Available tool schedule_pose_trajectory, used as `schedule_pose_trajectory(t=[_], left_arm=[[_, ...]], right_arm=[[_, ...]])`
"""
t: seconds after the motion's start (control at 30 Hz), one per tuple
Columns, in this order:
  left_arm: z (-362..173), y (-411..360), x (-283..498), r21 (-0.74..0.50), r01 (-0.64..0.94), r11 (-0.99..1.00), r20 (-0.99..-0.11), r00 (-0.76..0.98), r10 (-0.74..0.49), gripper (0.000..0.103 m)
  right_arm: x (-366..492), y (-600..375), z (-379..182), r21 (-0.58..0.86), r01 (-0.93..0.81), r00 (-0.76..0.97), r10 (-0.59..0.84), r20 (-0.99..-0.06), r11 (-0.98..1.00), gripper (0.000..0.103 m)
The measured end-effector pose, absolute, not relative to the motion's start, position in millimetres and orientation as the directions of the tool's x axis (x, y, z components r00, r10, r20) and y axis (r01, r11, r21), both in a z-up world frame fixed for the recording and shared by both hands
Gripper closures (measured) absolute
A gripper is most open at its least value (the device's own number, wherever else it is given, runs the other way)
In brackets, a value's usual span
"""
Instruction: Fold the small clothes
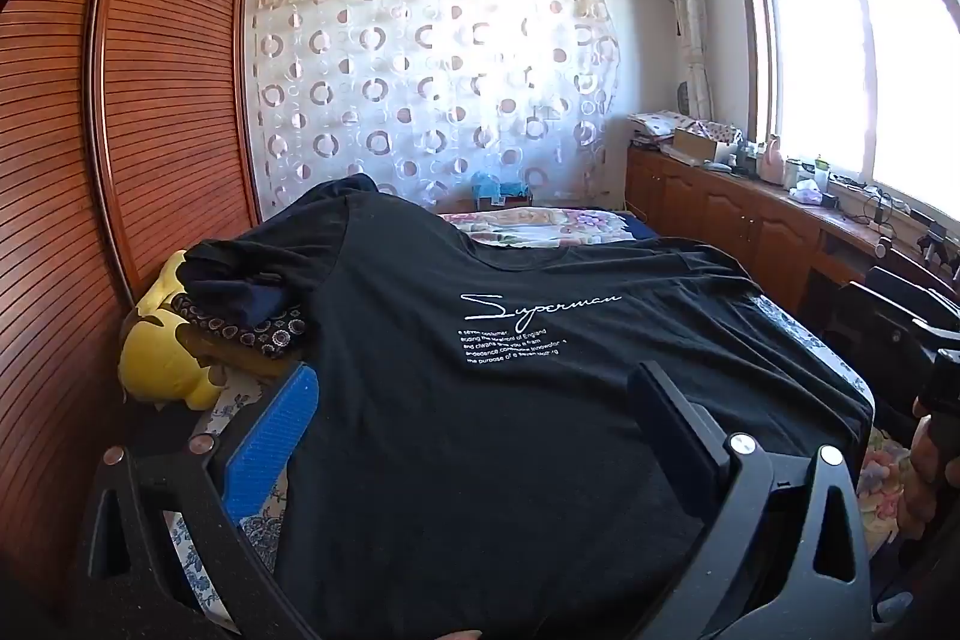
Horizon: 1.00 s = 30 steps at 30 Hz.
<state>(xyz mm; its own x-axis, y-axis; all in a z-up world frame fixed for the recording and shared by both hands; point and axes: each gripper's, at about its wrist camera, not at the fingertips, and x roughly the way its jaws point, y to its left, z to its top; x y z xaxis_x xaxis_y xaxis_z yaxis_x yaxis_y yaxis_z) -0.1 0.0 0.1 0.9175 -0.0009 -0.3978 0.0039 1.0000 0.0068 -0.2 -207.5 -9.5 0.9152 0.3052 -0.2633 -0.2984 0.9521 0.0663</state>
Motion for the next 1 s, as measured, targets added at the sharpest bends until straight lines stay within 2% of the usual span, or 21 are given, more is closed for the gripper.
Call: schedule_pose_trajectory(t=[1.0], left_arm=[[2.7,6.5,-5.0,0.005,-0.006,1.000,-0.391,0.920,0.007,0.000]], right_arm=[[-0.9,-207.5,-9.7,0.071,-0.301,0.912,0.309,-0.268,0.951,0.000]])
